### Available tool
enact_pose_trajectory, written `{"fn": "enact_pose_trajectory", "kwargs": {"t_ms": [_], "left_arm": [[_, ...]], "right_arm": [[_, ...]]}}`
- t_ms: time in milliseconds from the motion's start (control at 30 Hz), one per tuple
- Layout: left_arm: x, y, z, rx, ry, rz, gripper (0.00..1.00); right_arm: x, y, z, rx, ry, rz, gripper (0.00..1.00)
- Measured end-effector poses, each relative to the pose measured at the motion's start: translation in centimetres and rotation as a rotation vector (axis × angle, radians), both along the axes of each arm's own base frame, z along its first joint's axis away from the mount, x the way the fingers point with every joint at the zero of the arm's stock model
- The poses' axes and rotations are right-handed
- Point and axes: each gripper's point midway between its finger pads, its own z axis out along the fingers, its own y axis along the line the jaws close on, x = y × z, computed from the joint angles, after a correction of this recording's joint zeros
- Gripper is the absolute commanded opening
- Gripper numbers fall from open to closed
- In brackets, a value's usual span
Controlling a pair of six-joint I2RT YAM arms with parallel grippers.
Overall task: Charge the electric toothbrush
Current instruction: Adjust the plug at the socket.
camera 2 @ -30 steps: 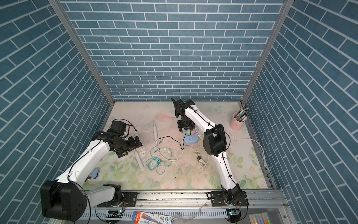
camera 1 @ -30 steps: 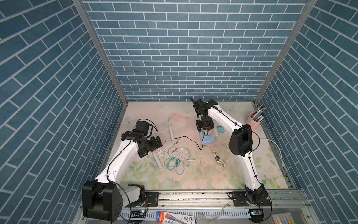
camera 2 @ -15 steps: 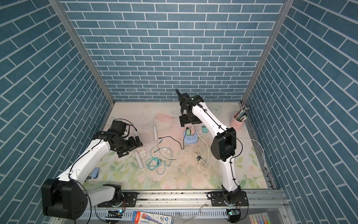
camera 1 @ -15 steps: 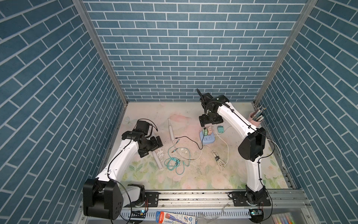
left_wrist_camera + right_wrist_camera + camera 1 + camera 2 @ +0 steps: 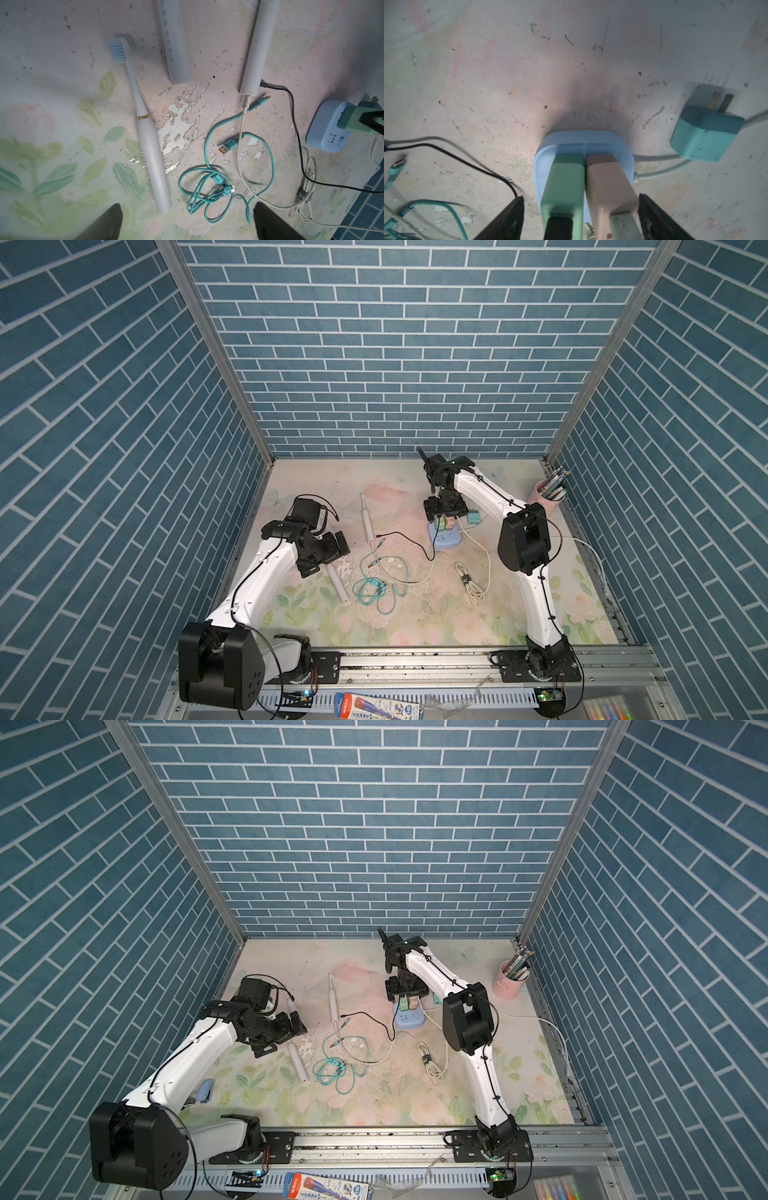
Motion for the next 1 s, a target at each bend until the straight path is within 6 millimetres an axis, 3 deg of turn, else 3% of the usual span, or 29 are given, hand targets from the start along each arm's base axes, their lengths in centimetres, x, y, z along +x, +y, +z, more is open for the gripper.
{"fn": "enact_pose_trajectory", "kwargs": {"t_ms": [267,500,700,800,933,1000], "left_arm": [[0.0,-0.1,-0.1,-0.007,0.007,0.001,1.00],[0.0,0.0,-0.2,-0.009,0.009,0.002,1.00],[0.0,0.0,-0.2,-0.009,0.011,0.003,1.00],[0.0,0.0,-0.2,-0.009,0.012,0.003,0.99],[0.0,0.0,-0.2,-0.009,0.012,0.005,1.00],[0.0,0.0,-0.2,-0.010,0.012,0.006,1.00]], "right_arm": [[-0.8,-0.8,-2.2,-0.035,0.033,-0.005,0.59],[-0.8,-0.6,-2.3,-0.017,0.023,-0.017,0.21],[-0.9,-0.7,-2.4,-0.014,0.014,-0.017,0.13],[-0.9,-0.6,-2.4,-0.010,0.011,-0.017,0.16],[-0.8,-0.6,-2.2,-0.010,0.008,-0.017,0.53],[-0.8,-0.7,-2.0,-0.012,0.008,-0.017,0.62]]}}
